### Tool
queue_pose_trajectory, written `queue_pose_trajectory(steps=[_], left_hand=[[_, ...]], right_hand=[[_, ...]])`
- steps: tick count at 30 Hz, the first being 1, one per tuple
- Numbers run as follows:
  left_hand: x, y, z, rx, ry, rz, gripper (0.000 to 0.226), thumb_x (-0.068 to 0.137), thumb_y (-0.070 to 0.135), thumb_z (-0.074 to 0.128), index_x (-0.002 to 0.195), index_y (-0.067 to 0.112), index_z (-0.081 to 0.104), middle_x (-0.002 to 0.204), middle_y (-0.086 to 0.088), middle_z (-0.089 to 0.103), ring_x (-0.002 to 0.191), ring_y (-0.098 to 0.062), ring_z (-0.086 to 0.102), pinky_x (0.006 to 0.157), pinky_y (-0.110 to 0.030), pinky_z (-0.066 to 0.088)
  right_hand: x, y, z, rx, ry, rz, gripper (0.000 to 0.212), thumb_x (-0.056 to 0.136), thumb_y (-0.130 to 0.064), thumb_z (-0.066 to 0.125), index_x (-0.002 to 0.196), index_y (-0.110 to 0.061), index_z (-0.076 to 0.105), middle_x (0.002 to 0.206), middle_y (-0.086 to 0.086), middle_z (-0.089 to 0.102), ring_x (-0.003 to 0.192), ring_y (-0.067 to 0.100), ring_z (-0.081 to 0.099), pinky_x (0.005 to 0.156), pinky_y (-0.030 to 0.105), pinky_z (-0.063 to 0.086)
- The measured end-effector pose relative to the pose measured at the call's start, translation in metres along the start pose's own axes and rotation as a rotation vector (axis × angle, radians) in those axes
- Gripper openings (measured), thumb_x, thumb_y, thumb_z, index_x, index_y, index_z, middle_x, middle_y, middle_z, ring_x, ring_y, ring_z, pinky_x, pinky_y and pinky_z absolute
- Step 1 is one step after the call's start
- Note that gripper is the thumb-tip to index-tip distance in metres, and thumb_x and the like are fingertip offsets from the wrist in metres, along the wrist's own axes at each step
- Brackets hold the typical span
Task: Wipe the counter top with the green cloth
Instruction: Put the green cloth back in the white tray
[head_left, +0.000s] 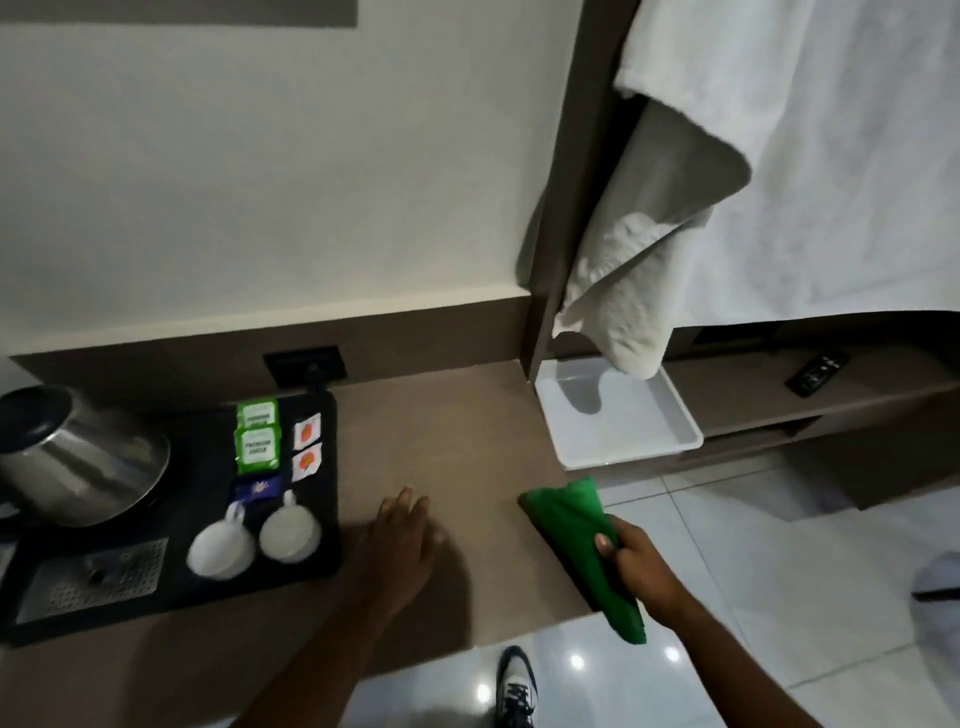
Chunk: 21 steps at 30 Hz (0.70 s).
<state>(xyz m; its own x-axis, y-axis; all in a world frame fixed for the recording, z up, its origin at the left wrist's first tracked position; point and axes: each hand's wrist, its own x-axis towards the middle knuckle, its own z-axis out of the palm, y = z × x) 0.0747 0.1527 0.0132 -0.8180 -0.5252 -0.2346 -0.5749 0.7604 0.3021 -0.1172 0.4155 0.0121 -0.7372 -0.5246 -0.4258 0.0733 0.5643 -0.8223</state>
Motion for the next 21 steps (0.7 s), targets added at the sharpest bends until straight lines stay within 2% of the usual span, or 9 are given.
queue_pose_trajectory(steps=[4, 6, 9, 11, 13, 16, 17, 19, 21], left_hand=[[0.044, 0.026, 0.004, 0.038, -0.053, -0.035, 0.065, 0.089, 0.055, 0.025, 0.139, 0.017, 0.043, 0.149, -0.012, 0.042, 0.138, -0.031, 0.036, 0.112, -0.046, 0.033], [0.062, 0.037, 0.011, 0.045, -0.144, -0.057, 0.06, 0.091, 0.056, 0.033, 0.139, 0.021, 0.042, 0.151, -0.008, 0.038, 0.138, -0.027, 0.033, 0.113, -0.042, 0.031], [0.08, 0.051, 0.016, 0.113, -0.246, -0.071, 0.062, 0.084, 0.065, 0.039, 0.128, 0.024, 0.052, 0.147, -0.004, 0.044, 0.135, -0.021, 0.039, 0.11, -0.037, 0.035], [0.083, 0.055, 0.015, 0.105, -0.263, -0.103, 0.07, 0.075, 0.071, 0.041, 0.124, 0.025, 0.056, 0.145, -0.002, 0.046, 0.136, -0.019, 0.04, 0.11, -0.034, 0.036], [0.085, 0.056, 0.014, 0.093, -0.31, -0.146, 0.075, 0.069, 0.073, 0.043, 0.13, 0.03, 0.049, 0.149, 0.003, 0.04, 0.135, -0.017, 0.041, 0.109, -0.034, 0.037], [0.092, 0.057, 0.011, 0.111, -0.44, -0.213, 0.081, 0.068, 0.075, 0.043, 0.139, 0.036, 0.035, 0.158, 0.007, 0.021, 0.138, -0.019, 0.034, 0.114, -0.041, 0.029], [0.094, 0.057, 0.01, 0.111, -0.47, -0.233, 0.083, 0.068, 0.076, 0.043, 0.141, 0.036, 0.032, 0.159, 0.008, 0.017, 0.14, -0.019, 0.031, 0.116, -0.043, 0.026], [0.096, 0.057, 0.009, 0.108, -0.488, -0.235, 0.081, 0.07, 0.073, 0.045, 0.142, 0.038, 0.029, 0.16, 0.01, 0.012, 0.142, -0.018, 0.027, 0.118, -0.044, 0.022], [0.094, 0.055, 0.008, 0.119, -0.498, -0.226, 0.078, 0.073, 0.067, 0.05, 0.142, 0.039, 0.028, 0.16, 0.012, 0.01, 0.143, -0.016, 0.024, 0.119, -0.043, 0.02]], right_hand=[[0.054, 0.001, -0.073, 0.491, 0.008, 0.12, 0.031, 0.105, -0.009, 0.043, 0.127, -0.019, 0.061, 0.115, 0.012, 0.075, 0.106, 0.035, 0.07, 0.084, 0.047, 0.059], [0.092, 0.0, -0.094, 0.558, -0.001, 0.148, 0.031, 0.104, -0.01, 0.043, 0.13, -0.014, 0.059, 0.117, 0.017, 0.073, 0.107, 0.039, 0.069, 0.084, 0.048, 0.059], [0.156, -0.006, -0.103, 0.638, -0.038, 0.188, 0.034, 0.102, -0.008, 0.045, 0.134, -0.006, 0.055, 0.116, 0.02, 0.072, 0.102, 0.038, 0.071, 0.078, 0.045, 0.06], [0.193, -0.017, -0.099, 0.751, -0.138, 0.218, 0.031, 0.1, -0.009, 0.05, 0.129, -0.004, 0.059, 0.115, 0.02, 0.073, 0.1, 0.036, 0.072, 0.075, 0.043, 0.061], [0.225, -0.026, -0.092, 0.822, -0.235, 0.299, 0.03, 0.092, -0.015, 0.06, 0.119, -0.005, 0.067, 0.112, 0.022, 0.074, 0.099, 0.039, 0.072, 0.076, 0.046, 0.061], [0.258, -0.029, -0.076, 0.691, -0.247, 0.404, 0.027, 0.096, -0.021, 0.059, 0.118, -0.006, 0.06, 0.099, 0.019, 0.077, 0.089, 0.033, 0.073, 0.076, 0.046, 0.056], [0.268, -0.027, -0.071, 0.611, -0.199, 0.374, 0.028, 0.099, -0.02, 0.056, 0.122, -0.004, 0.057, 0.106, 0.019, 0.076, 0.092, 0.033, 0.072, 0.081, 0.047, 0.055], [0.282, -0.02, -0.066, 0.365, -0.024, 0.272, 0.041, 0.097, -0.02, 0.063, 0.132, -0.003, 0.051, 0.131, 0.022, 0.062, 0.114, 0.038, 0.061, 0.1, 0.051, 0.048], [0.288, -0.019, -0.063, 0.147, 0.091, 0.253, 0.06, 0.091, -0.023, 0.073, 0.14, -0.002, 0.045, 0.138, 0.022, 0.054, 0.124, 0.04, 0.052, 0.107, 0.047, 0.043]])
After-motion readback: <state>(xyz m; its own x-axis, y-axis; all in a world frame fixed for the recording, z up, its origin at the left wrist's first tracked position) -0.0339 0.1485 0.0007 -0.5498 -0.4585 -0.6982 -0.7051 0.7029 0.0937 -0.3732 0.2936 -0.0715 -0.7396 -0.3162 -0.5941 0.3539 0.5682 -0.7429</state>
